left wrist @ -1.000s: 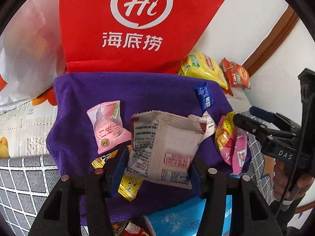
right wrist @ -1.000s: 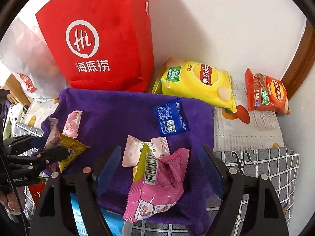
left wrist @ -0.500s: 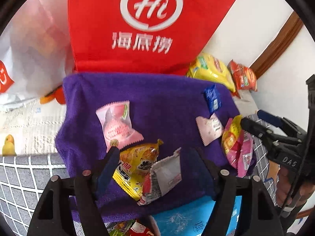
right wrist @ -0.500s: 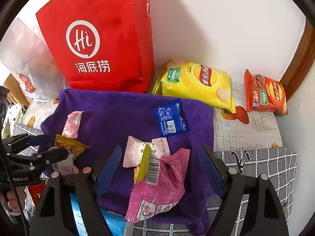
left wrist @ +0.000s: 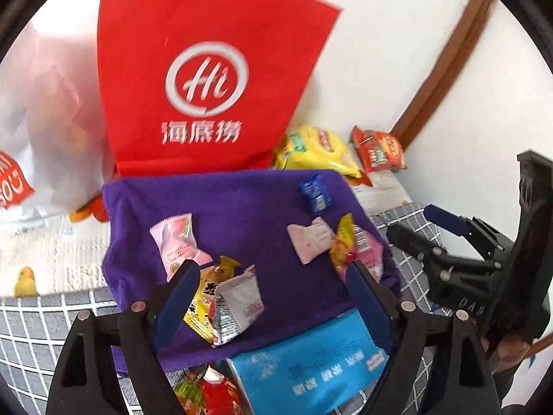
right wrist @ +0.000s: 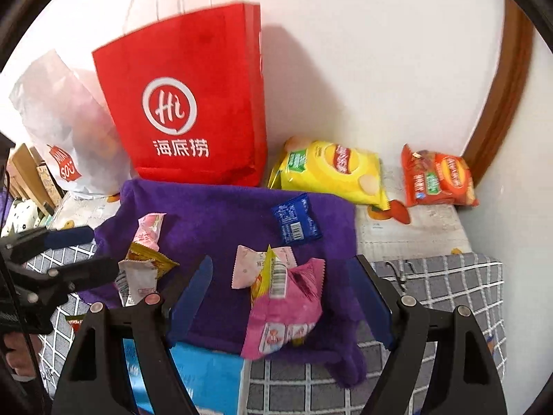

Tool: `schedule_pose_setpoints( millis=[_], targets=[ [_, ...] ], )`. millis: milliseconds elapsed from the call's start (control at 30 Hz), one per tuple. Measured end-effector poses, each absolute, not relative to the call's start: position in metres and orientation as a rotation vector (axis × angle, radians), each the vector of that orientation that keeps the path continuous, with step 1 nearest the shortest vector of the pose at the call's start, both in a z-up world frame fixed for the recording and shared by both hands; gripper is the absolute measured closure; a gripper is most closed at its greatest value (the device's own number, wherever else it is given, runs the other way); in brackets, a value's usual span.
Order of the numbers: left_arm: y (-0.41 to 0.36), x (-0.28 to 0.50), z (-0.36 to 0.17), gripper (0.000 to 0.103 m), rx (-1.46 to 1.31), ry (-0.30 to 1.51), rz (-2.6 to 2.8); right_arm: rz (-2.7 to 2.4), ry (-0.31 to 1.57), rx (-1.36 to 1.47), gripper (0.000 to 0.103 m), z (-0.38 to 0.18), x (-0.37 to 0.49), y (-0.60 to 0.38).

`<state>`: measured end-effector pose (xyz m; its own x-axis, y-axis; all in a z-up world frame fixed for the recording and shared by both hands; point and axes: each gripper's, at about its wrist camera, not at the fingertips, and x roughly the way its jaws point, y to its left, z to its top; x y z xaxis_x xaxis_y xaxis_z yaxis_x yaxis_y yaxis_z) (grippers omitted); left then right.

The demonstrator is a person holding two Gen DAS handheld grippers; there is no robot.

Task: Organize snacks
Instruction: 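Move both grippers back from the towel to the snack pile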

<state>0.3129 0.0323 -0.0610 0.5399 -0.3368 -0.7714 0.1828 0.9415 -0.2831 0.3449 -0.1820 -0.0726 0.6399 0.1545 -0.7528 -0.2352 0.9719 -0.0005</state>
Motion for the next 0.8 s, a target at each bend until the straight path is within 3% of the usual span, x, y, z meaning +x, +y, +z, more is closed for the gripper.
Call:
schedule_pose_setpoints(
  millis=[433,800],
  targets=[
    [0.022,0.252,-0.007,0.019,-0.122,0.855,-0.333,0.156,0.752,-0.097,0.023,-0.034,0.271,-0.201],
    [0.056,0.193,-0.036,0.020,-0.173,0.923,-0.214,0.226,0.802,-0.136,0.024,-0.062,0.217,-0.181]
  ],
)
